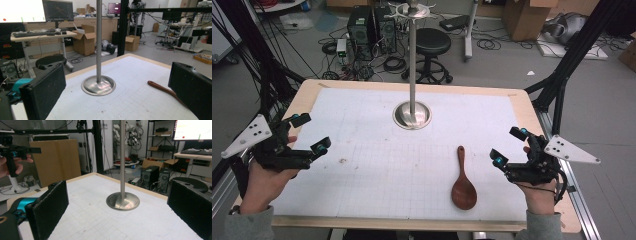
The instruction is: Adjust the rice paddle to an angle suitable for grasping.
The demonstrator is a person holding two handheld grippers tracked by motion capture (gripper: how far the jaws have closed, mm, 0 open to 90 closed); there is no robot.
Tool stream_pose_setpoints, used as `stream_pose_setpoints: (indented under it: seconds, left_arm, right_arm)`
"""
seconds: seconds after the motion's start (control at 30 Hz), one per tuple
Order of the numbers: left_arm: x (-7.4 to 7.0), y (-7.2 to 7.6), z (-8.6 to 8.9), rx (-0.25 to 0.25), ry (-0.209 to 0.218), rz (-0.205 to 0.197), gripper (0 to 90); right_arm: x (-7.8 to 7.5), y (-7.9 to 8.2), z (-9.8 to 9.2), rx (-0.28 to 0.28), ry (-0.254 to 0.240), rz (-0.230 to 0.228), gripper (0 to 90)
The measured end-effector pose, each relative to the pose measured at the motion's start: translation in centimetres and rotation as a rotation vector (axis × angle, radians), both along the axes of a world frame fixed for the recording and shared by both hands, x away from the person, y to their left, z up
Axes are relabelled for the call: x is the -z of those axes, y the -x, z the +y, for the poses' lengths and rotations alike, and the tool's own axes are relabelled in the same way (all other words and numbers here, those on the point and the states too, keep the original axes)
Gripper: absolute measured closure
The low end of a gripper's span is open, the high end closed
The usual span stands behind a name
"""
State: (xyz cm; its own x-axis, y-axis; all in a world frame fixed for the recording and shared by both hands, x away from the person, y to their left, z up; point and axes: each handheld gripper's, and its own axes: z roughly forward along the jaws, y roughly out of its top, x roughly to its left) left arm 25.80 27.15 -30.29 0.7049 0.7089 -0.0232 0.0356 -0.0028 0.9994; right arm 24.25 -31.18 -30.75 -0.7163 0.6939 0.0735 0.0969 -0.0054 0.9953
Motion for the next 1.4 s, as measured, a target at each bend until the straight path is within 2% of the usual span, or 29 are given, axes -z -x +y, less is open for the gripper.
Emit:
stream_pose_setpoints:
  seconds: [0.07, 0.27, 0.33, 0.37, 0.4, 0.43, 0.47, 0.5, 0.53, 0.57, 0.6, 0.63, 0.67, 0.7, 0.73, 0.8, 0.83, 0.9, 1.0, 1.07, 1.17, 1.23, 1.33, 1.4]
  left_arm:
    - [0.1, -0.1, 0.0, -0.001, 0.001, 0.003, 1.8]
    - [0.4, -0.2, -0.6, 0.006, -0.010, 0.015, 1.8]
    - [0.4, -0.4, -0.7, 0.012, -0.016, 0.015, 1.8]
    - [0.5, -0.5, -0.8, 0.014, -0.014, 0.017, 1.8]
    - [0.5, -0.5, -0.9, 0.016, -0.014, 0.019, 1.8]
    - [0.5, -0.5, -0.9, 0.016, -0.014, 0.019, 1.8]
    - [0.6, -0.6, -0.9, 0.018, -0.015, 0.024, 1.8]
    - [0.7, -0.6, -1.0, 0.022, -0.004, 0.028, 1.8]
    - [0.8, -0.7, -1.1, 0.026, -0.005, 0.029, 1.8]
    - [0.8, -0.8, -1.2, 0.028, -0.010, 0.031, 1.8]
    - [0.9, -0.8, -1.4, 0.031, -0.013, 0.033, 1.8]
    - [0.9, -0.9, -1.5, 0.034, -0.013, 0.034, 1.8]
    - [0.9, -1.0, -1.6, 0.038, -0.014, 0.035, 1.8]
    - [1.0, -1.0, -1.8, 0.045, -0.021, 0.036, 1.8]
    - [1.0, -1.0, -1.9, 0.044, -0.026, 0.037, 1.8]
    - [1.1, -1.1, -2.0, 0.045, -0.028, 0.038, 1.8]
    - [1.1, -1.1, -1.9, 0.046, -0.030, 0.040, 1.8]
    - [1.2, -1.1, -1.9, 0.042, -0.030, 0.044, 1.8]
    - [1.2, -1.1, -1.9, 0.039, -0.032, 0.046, 1.8]
    - [1.3, -1.0, -1.9, 0.039, -0.034, 0.048, 1.8]
    - [1.4, -0.9, -1.9, 0.038, -0.044, 0.053, 1.8]
    - [1.5, -0.9, -1.9, 0.037, -0.049, 0.059, 1.8]
    - [1.7, -0.8, -1.7, 0.034, -0.052, 0.066, 1.8]
    - [1.9, -0.7, -1.6, 0.030, -0.053, 0.073, 1.8]
  right_arm:
    - [0.1, -0.1, -0.1, 0.002, 0.002, -0.004, 2.2]
    - [0.9, -0.6, -0.1, 0.004, 0.003, 0.039, 2.3]
    - [1.3, -0.7, -0.1, 0.009, 0.018, 0.055, 7.3]
    - [1.6, -0.9, -0.2, 0.010, 0.028, 0.059, 12.1]
    - [1.9, -1.0, -0.3, 0.009, 0.035, 0.064, 21.3]
    - [1.9, -1.0, -0.3, 0.009, 0.035, 0.064, 21.3]
    - [2.2, -1.1, -0.4, -0.003, 0.038, 0.071, 27.8]
    - [3.2, -1.4, -0.5, -0.029, 0.053, 0.104, 43.8]
    - [3.2, -1.4, -0.5, -0.029, 0.053, 0.104, 43.8]
    - [3.9, -1.4, -0.4, -0.028, 0.093, 0.117, 56.3]
    - [4.4, -1.6, -0.4, -0.022, 0.118, 0.124, 63.5]
    - [4.4, -1.6, -0.4, -0.022, 0.118, 0.124, 63.5]
    - [4.6, -1.6, -0.3, -0.019, 0.124, 0.138, 68.2]
    - [5.3, -1.9, -0.4, -0.007, 0.137, 0.180, 81.3]
    - [5.3, -1.9, -0.4, -0.007, 0.137, 0.180, 81.3]
    - [5.9, -2.1, -0.4, -0.003, 0.139, 0.197, 89.4]
    - [6.6, -2.5, -0.4, 0.004, 0.148, 0.218, 89.6]
    - [7.2, -2.8, -0.2, 0.004, 0.166, 0.236, 89.7]
    - [7.8, -3.2, 0.1, 0.007, 0.189, 0.230, 89.8]
    - [8.6, -3.7, 0.9, -0.005, 0.227, 0.229, 89.8]
    - [9.1, -4.0, 1.4, -0.012, 0.247, 0.244, 89.8]
    - [9.8, -4.7, 2.1, -0.040, 0.274, 0.272, 89.8]
    - [10.2, -5.2, 2.5, -0.050, 0.288, 0.285, 89.8]
    - [10.7, -5.8, 2.8, -0.055, 0.311, 0.310, 89.8]
